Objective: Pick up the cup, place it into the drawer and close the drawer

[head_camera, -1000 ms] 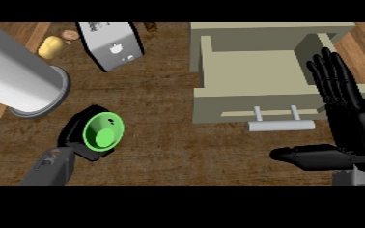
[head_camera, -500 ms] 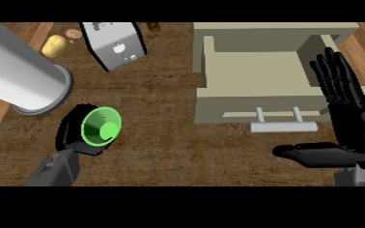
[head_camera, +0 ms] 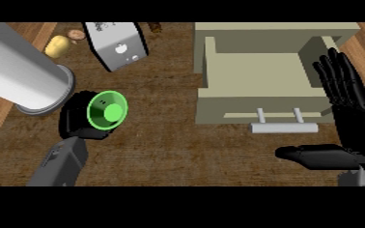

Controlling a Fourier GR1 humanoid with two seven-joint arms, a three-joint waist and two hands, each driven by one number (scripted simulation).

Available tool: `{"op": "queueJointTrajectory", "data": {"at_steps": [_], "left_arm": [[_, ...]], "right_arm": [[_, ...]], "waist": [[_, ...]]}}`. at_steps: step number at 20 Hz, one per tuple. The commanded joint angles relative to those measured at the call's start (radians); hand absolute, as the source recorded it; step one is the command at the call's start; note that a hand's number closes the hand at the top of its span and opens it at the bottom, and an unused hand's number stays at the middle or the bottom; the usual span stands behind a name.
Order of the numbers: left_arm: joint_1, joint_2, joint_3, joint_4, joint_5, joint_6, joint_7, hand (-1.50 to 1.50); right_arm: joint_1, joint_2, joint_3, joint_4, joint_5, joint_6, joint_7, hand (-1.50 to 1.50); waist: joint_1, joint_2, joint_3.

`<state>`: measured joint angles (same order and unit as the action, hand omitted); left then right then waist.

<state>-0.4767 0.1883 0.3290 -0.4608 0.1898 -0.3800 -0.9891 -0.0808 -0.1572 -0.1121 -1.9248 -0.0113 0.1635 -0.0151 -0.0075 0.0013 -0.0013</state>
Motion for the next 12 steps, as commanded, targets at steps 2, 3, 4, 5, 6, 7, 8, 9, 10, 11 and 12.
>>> {"op": "queueJointTrajectory", "data": {"at_steps": [2,3,4,5,6,7,8,9,10,11,12], "left_arm": [[-0.090,-0.020,-0.033,-0.099,0.011,-0.044,0.036,1.50],[-0.098,-0.004,-0.036,-0.131,0.023,-0.065,0.072,1.50],[-0.120,-0.061,-0.065,-0.181,0.004,0.007,0.088,1.50],[-0.063,-0.055,-0.082,-0.242,0.000,0.007,0.090,1.50],[-0.079,-0.071,-0.092,-0.281,-0.006,0.062,0.114,1.50],[-0.085,-0.065,-0.106,-0.309,-0.017,0.073,0.129,1.50],[-0.114,-0.085,-0.115,-0.347,-0.011,0.100,0.177,1.50],[-0.074,-0.072,-0.125,-0.436,0.000,0.108,0.237,1.50],[-0.142,-0.096,-0.130,-0.451,0.005,0.145,0.292,1.50],[-0.137,-0.137,-0.156,-0.474,-0.020,0.202,0.298,1.50],[-0.191,-0.145,-0.161,-0.488,-0.011,0.210,0.348,1.50]], "right_arm": [[-0.009,0.017,0.006,-0.034,0.003,-0.025,0.040,-1.50],[0.010,0.016,0.013,-0.038,0.014,-0.019,0.025,-1.50],[-0.010,0.015,0.004,0.014,0.010,-0.014,0.002,-1.50],[0.062,-0.010,-0.027,-0.028,-0.024,0.023,-0.020,-1.50],[-0.023,-0.007,-0.012,-0.023,0.003,-0.015,0.058,-1.50],[0.046,0.013,0.013,-0.056,0.026,-0.012,0.020,-1.50],[0.003,-0.032,-0.066,0.082,-0.037,0.037,-0.059,-1.50],[0.052,0.001,-0.025,-0.032,-0.016,0.006,0.003,-1.50],[0.061,-0.019,-0.045,-0.005,-0.032,0.037,-0.045,-1.50],[0.076,0.010,-0.013,-0.015,0.008,0.009,-0.040,-1.50],[0.033,-0.022,-0.059,0.066,-0.013,0.027,-0.072,-1.50]], "waist": [[0.005,-0.005,0.001],[0.008,-0.006,0.002],[0.014,-0.007,0.003],[0.012,-0.009,0.003],[0.016,-0.007,0.002],[0.012,-0.007,0.002],[0.019,-0.006,0.003],[0.018,-0.010,0.003],[0.016,-0.010,0.003],[0.012,-0.008,0.002],[0.014,-0.006,0.003]]}}
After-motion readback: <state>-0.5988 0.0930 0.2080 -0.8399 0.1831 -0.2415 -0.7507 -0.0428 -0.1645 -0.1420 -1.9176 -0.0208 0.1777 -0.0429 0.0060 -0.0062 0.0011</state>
